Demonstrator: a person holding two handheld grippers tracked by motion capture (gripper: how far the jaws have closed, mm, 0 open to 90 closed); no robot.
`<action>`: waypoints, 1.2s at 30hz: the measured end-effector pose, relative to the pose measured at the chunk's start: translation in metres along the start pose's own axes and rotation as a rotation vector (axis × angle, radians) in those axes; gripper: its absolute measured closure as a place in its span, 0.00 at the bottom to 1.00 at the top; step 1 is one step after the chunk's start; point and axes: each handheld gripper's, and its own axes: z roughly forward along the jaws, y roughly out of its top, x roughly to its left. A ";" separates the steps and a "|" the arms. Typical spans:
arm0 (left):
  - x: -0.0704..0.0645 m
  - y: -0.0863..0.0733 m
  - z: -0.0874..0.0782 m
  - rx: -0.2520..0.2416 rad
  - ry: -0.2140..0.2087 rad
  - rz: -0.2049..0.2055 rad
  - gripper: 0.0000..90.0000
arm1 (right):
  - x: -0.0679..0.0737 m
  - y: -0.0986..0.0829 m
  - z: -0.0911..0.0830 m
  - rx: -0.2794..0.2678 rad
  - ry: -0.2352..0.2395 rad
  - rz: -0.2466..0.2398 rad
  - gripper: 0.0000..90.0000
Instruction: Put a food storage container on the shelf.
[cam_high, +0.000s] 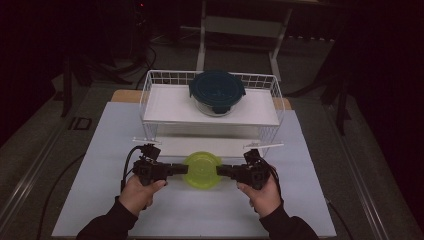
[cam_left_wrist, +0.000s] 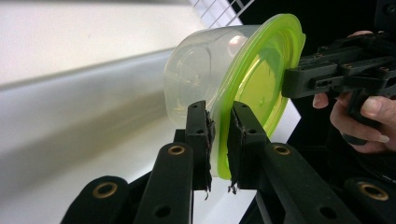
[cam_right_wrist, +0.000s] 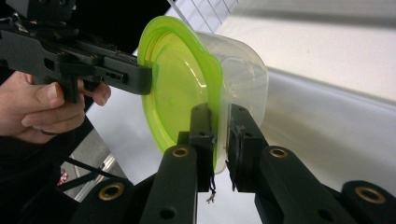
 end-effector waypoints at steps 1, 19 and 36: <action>-0.002 0.002 -0.002 -0.003 -0.003 0.007 0.88 | 0.002 0.002 -0.002 -0.004 -0.003 -0.009 0.90; -0.039 0.048 -0.029 -0.050 -0.001 0.080 0.88 | 0.027 0.038 -0.041 -0.106 -0.023 -0.077 0.91; -0.066 0.100 -0.057 -0.111 0.008 0.138 0.88 | 0.049 0.090 -0.068 -0.185 -0.039 -0.132 0.91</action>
